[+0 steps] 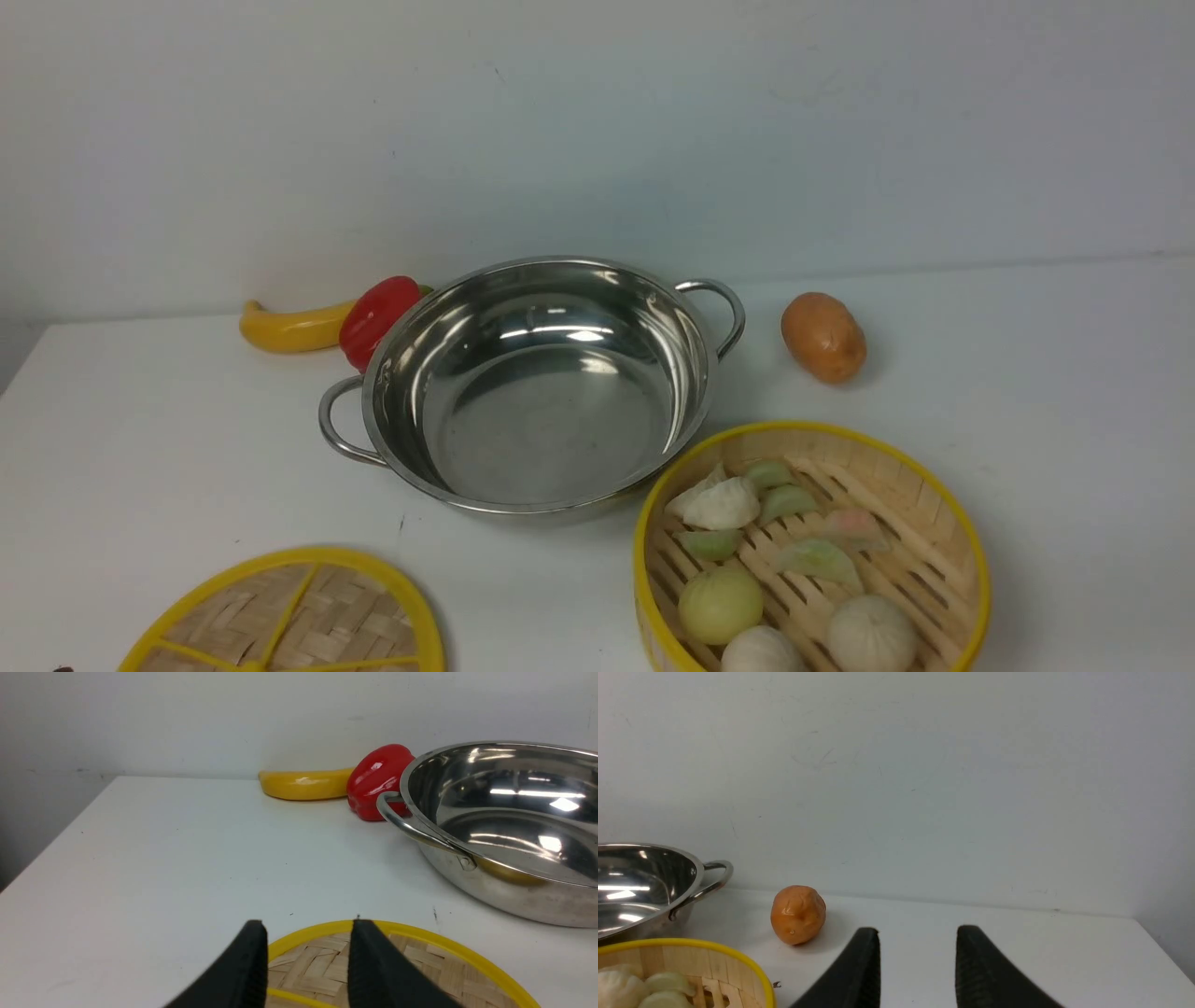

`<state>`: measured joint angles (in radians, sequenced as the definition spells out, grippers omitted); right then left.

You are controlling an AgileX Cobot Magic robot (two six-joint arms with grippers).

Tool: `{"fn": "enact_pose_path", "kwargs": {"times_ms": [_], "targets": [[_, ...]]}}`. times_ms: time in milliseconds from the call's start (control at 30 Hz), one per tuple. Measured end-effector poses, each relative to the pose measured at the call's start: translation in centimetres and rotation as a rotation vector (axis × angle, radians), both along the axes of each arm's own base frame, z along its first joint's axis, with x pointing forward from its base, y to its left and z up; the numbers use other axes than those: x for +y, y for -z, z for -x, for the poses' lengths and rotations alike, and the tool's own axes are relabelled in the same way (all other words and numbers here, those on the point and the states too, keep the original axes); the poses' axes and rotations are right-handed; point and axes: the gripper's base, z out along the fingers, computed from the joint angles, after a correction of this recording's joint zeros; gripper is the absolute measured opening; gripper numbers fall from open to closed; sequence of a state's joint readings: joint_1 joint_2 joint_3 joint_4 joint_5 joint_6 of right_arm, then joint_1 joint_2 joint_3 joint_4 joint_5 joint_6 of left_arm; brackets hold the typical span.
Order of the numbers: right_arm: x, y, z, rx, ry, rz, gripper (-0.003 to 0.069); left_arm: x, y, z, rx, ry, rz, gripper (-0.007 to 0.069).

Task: Place the steamer in the pot on the white table, and put the lid on the steamer.
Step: 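Reach for and grasp the rim of the bamboo steamer holding the buns with the right gripper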

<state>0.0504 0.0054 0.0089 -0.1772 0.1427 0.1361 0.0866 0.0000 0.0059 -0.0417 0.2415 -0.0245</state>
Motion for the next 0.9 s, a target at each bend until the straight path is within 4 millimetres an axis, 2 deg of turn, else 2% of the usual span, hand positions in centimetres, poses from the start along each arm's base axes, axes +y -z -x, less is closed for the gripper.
{"fn": "enact_pose_path", "kwargs": {"times_ms": [300,433,633,700,900], "targets": [[0.0,0.0,0.0,0.0,0.0,0.0,0.0249,0.0,0.0,0.0,0.0,0.0,-0.005,0.0241],[0.0,-0.1,0.0,-0.009,-0.005,-0.049,0.0249,-0.1,-0.3,-0.1,-0.04,-0.002,0.06,0.0241],[0.0,-1.4,0.1,-0.132,-0.052,-0.533,0.0249,-0.1,-1.6,-0.1,-0.213,-0.023,0.507,0.0241],[-0.2,-1.9,0.2,-0.188,-0.066,-0.639,0.0249,0.0,-2.1,-0.1,-0.267,-0.032,0.596,0.0241],[-0.6,-2.8,0.5,-0.29,-0.091,-0.824,0.0249,0.7,-3.3,0.1,-0.425,-0.06,0.647,0.0241]]}}
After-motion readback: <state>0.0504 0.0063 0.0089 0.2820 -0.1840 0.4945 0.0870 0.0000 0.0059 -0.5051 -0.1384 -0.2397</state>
